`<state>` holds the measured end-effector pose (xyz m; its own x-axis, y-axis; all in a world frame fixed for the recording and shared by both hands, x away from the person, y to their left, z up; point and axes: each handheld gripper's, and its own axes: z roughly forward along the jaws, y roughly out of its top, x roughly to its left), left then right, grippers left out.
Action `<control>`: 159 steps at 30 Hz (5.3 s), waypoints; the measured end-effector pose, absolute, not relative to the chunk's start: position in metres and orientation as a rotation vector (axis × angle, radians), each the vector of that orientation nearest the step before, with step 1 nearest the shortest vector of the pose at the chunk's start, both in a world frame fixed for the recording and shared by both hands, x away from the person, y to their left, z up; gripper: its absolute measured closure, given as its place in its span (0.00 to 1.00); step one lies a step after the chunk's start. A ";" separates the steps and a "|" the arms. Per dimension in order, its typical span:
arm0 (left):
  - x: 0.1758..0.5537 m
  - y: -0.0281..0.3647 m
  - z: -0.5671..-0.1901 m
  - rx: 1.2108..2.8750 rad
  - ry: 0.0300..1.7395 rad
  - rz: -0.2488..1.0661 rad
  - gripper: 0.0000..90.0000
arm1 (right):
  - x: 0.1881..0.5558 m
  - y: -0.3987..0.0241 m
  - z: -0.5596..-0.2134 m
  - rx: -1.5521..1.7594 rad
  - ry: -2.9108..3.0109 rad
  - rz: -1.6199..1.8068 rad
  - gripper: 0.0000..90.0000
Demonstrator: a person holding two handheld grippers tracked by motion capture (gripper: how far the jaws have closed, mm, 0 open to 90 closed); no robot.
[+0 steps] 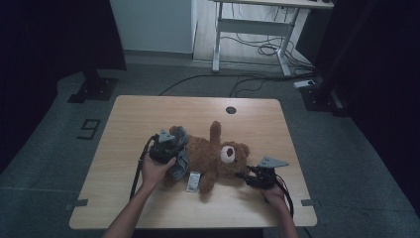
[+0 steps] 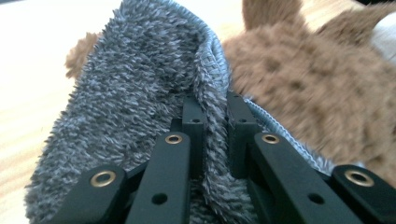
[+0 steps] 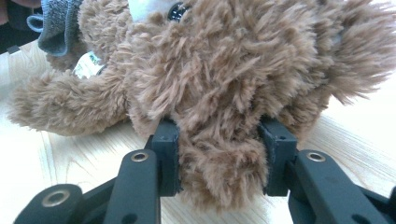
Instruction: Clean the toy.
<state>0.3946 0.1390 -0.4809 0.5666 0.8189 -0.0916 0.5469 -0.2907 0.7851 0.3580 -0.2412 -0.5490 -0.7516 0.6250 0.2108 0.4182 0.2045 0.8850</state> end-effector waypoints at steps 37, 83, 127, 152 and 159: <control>0.395 -0.039 -0.450 2.127 0.749 0.269 0.90 | 0.356 -0.239 -0.548 0.995 2.280 1.555 0.65; 0.400 -0.033 -0.422 2.051 0.749 0.277 0.90 | 0.357 -0.241 -0.550 1.018 2.297 1.564 0.65; 0.390 0.099 -0.443 2.002 0.948 0.388 0.90 | 0.357 -0.239 -0.550 1.056 2.314 1.537 0.68; 0.390 0.193 -0.471 1.948 1.194 0.464 0.90 | 0.359 -0.241 -0.551 1.076 2.310 1.558 0.67; 0.386 0.152 -0.425 1.921 1.026 0.452 0.90 | 0.358 -0.241 -0.551 1.076 2.311 1.557 0.67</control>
